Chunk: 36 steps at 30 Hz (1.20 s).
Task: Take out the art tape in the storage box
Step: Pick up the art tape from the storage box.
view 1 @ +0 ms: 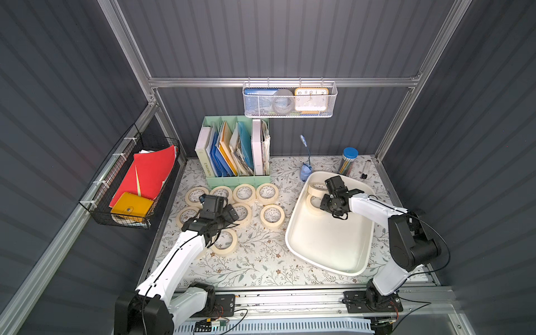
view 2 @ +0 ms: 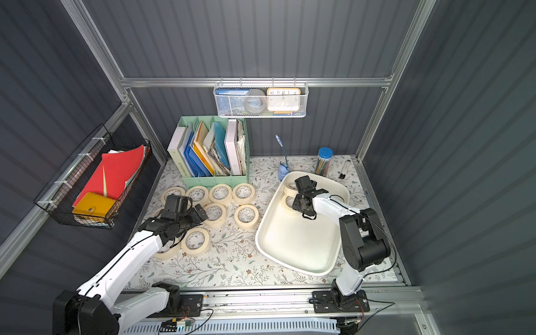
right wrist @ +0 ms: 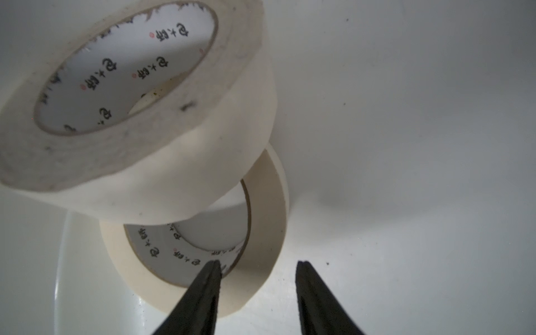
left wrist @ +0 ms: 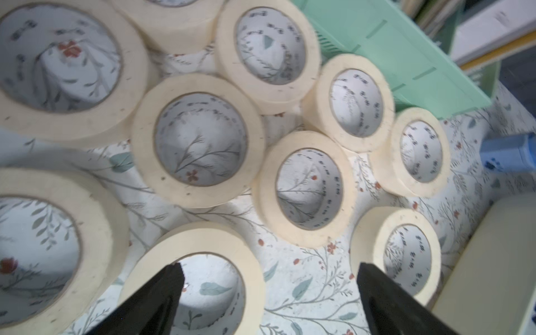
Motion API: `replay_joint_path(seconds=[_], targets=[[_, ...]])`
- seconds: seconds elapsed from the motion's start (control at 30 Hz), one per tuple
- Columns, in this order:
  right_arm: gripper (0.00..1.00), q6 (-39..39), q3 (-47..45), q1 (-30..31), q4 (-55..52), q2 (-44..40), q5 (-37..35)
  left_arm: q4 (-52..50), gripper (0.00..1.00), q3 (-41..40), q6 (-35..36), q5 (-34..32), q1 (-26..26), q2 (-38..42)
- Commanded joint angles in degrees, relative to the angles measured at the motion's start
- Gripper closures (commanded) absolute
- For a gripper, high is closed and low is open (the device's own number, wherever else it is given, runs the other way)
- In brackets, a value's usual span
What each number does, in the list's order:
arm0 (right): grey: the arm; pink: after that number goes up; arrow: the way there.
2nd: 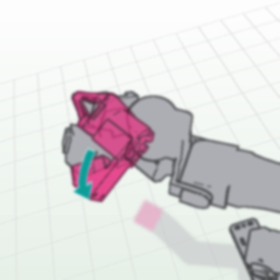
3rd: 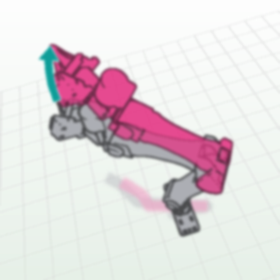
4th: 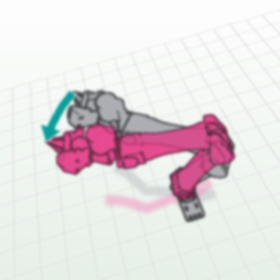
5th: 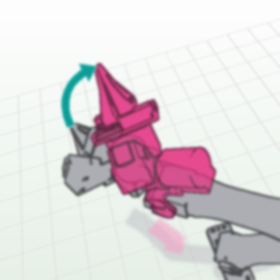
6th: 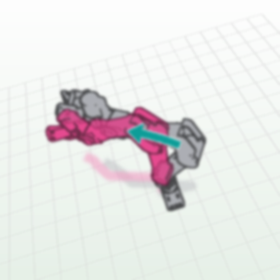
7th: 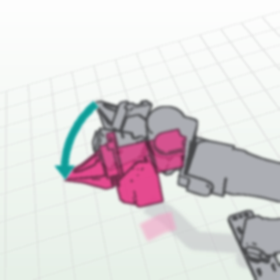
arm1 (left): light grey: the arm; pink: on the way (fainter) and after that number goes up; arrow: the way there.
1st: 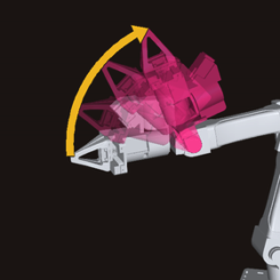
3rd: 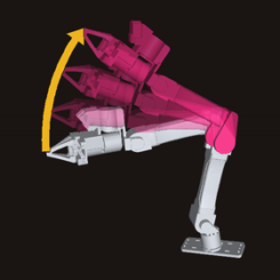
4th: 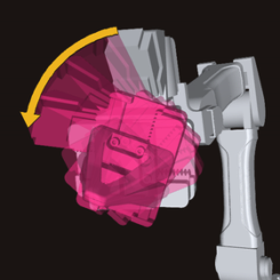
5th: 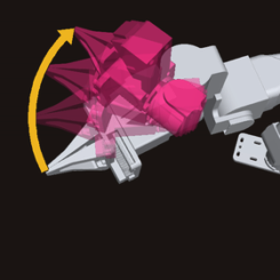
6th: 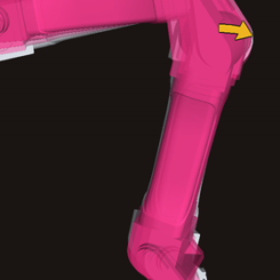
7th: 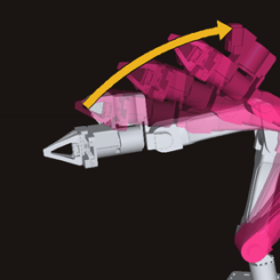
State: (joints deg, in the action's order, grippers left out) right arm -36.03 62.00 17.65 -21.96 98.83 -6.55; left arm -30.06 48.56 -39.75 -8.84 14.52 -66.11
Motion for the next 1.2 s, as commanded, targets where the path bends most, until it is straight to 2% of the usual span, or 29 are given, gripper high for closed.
replay_joint_path(seconds=[0.0, 0.27, 0.37, 0.53, 0.67, 0.87, 0.97, 1.17], targets=[[0.51, -0.62, 1.29, -0.40, 0.76, 1.77, -0.84, -3.38, 0.00, 5.02, 5.15, -2.87, 3.75, -3.87], [0.53, -1.05, -0.06, -0.86, 2.77, 4.08, -1.04, -3.38, 0.00, 15.51, 10.98, -6.94, 9.64, -11.51], [0.59, -1.46, -1.20, -0.91, 3.05, 3.53, -1.13, -4.68, 0.00, 19.45, 12.97, -8.03, 11.39, -14.15], [0.78, -1.02, -3.05, -0.95, 1.95, 1.08, -2.48, -4.75, 0.00, 22.90, 14.14, -7.73, 13.19, -16.65], [0.83, -0.24, -3.73, -0.95, -0.27, -1.54, -2.97, -4.87, 0.00, 25.20, 14.73, -7.16, 14.76, -18.19], [0.89, 3.93, -1.74, -0.79, -10.33, -7.37, -2.06, -7.47, 0.00, 31.89, 16.05, -2.99, 18.83, -22.33], [0.99, 6.79, 0.00, -0.77, -16.76, -10.22, 0.70, -9.06, 0.00, 37.19, 17.28, 0.87, 21.07, -25.46], [1.00, 10.71, 2.00, -0.69, -27.02, -15.47, 6.99, -9.23, 0.00, 42.31, 19.97, 9.64, 23.34, -29.97]])
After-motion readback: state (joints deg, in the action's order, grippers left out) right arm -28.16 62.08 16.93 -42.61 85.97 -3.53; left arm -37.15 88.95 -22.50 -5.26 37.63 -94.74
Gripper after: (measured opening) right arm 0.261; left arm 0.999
